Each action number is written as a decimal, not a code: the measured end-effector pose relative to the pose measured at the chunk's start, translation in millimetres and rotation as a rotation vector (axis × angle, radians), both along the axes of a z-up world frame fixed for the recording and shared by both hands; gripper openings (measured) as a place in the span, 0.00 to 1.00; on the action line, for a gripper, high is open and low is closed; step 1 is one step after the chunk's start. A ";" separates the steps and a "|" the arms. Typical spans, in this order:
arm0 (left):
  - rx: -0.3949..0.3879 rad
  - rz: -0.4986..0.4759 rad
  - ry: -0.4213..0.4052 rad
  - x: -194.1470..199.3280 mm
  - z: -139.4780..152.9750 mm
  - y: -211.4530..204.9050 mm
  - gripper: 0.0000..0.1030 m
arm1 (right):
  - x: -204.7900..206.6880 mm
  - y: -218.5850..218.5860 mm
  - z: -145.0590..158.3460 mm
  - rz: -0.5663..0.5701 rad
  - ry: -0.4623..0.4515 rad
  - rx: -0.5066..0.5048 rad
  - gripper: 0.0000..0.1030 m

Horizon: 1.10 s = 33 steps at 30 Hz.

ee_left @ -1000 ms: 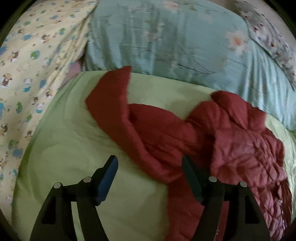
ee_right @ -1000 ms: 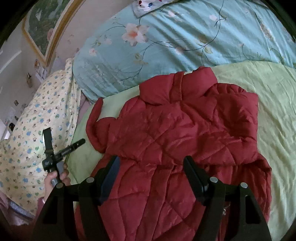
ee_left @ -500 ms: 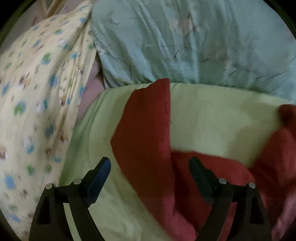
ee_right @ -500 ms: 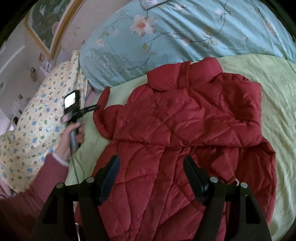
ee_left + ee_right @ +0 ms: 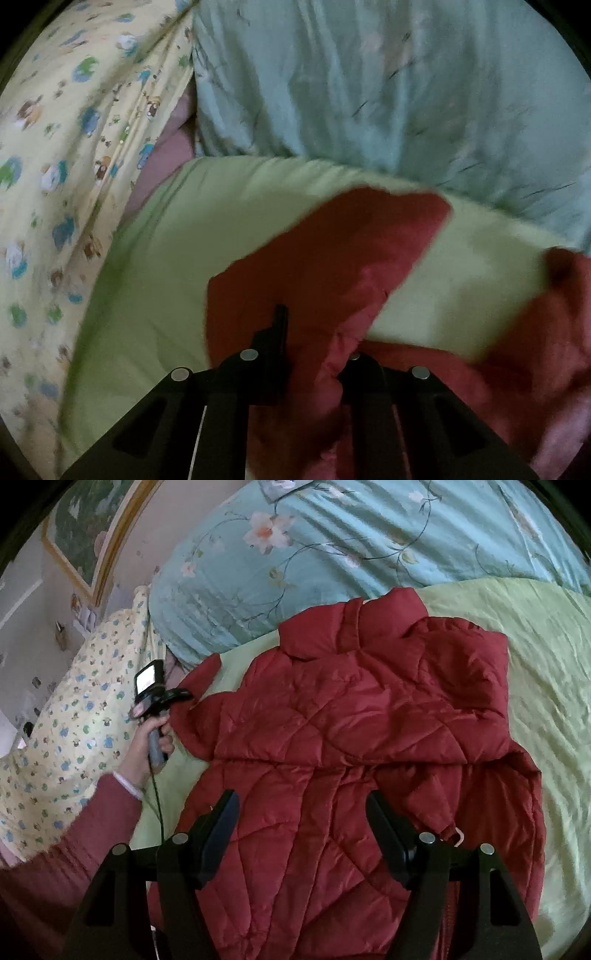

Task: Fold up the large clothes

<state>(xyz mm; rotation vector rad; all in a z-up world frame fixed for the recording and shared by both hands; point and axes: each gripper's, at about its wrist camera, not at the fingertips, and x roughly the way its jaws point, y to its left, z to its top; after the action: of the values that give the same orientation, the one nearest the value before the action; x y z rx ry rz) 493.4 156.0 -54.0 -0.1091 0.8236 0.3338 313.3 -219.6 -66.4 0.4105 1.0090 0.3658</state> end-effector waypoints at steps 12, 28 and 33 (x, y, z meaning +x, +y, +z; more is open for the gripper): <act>-0.313 -0.274 -0.246 -120.3 46.9 -88.4 0.10 | -6.7 -8.2 -8.4 -0.032 0.004 0.011 0.71; -0.377 -0.518 -0.168 -105.4 4.7 -198.6 0.10 | -14.2 -57.6 -23.4 -0.159 0.029 0.027 0.71; -0.337 -0.580 -0.092 -87.5 -24.4 -230.7 0.10 | -6.3 -73.1 -28.7 -0.204 0.028 0.043 0.71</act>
<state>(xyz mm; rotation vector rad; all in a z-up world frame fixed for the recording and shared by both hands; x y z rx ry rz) 405.9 -74.7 -78.4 -0.1917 0.7780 -0.3557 307.0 -292.7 -95.1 0.5536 0.9779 0.1983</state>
